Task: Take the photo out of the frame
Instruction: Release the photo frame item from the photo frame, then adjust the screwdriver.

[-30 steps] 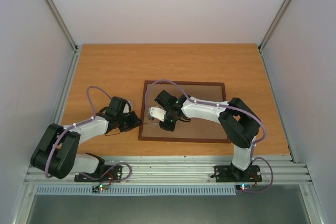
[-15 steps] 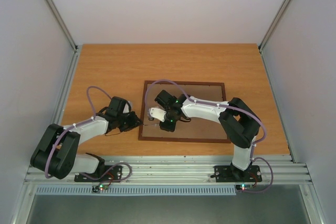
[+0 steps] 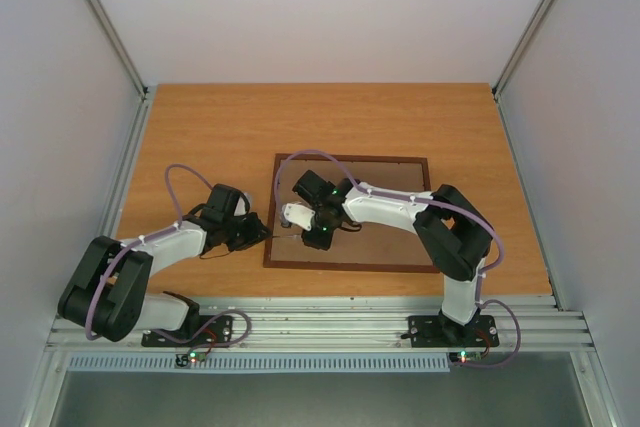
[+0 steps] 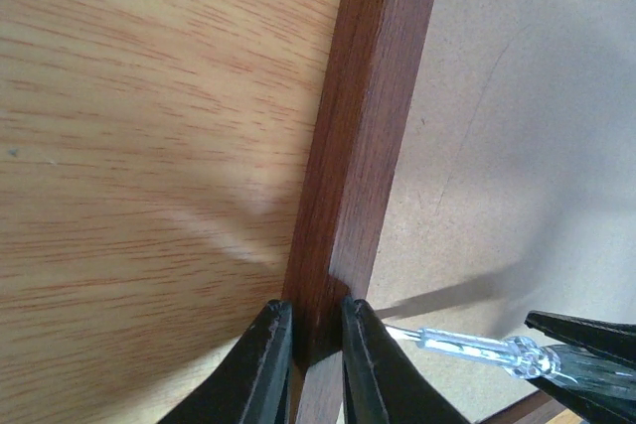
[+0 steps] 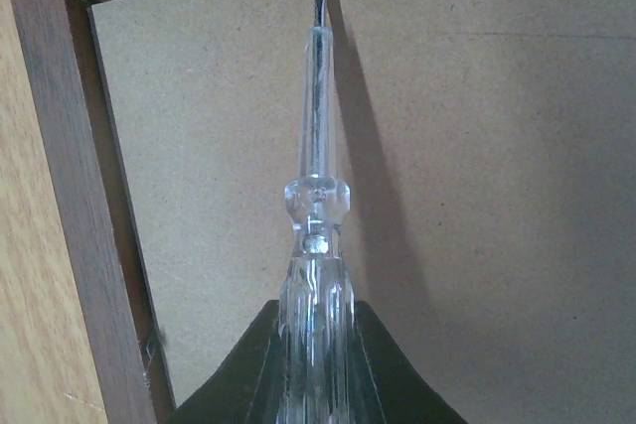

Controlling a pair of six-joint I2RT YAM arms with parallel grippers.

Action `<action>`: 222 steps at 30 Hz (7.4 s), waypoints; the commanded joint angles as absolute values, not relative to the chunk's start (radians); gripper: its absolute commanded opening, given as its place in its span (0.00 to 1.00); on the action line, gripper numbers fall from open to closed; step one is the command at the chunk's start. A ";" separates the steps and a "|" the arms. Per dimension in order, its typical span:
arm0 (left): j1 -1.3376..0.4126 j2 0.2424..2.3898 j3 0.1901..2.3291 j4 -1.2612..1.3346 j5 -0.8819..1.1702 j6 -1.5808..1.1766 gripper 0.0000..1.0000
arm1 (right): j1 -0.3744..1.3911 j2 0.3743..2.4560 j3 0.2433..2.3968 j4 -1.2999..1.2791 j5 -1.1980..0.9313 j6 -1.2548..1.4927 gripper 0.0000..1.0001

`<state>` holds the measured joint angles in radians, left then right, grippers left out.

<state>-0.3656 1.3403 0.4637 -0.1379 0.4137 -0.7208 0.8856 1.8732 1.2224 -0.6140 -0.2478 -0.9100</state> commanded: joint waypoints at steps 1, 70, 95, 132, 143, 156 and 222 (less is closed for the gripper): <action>-0.367 1.323 0.449 -0.097 0.437 -0.712 0.15 | 0.892 1.899 1.258 -0.614 -0.277 -0.891 0.01; -0.639 1.294 0.697 -0.550 -0.044 -0.638 0.59 | 0.826 1.549 1.056 -0.470 -0.266 -0.646 0.01; -0.826 1.539 0.822 -0.650 -0.221 -0.681 0.41 | 0.776 1.499 0.968 -0.379 -0.285 -0.611 0.01; -0.826 1.547 0.813 -0.601 -0.208 -0.687 0.32 | 0.776 1.503 0.969 -0.385 -0.316 -0.599 0.01; -0.825 1.491 0.783 -0.614 -0.210 -0.692 0.14 | 0.776 1.506 0.974 -0.387 -0.322 -0.603 0.01; -0.753 1.300 0.690 -0.558 -0.087 -0.687 0.55 | 0.775 1.502 0.989 -0.364 -0.333 -0.605 0.01; -0.502 0.849 0.216 0.545 0.202 -1.325 0.01 | 0.882 1.456 0.952 -0.085 -0.402 -0.539 0.26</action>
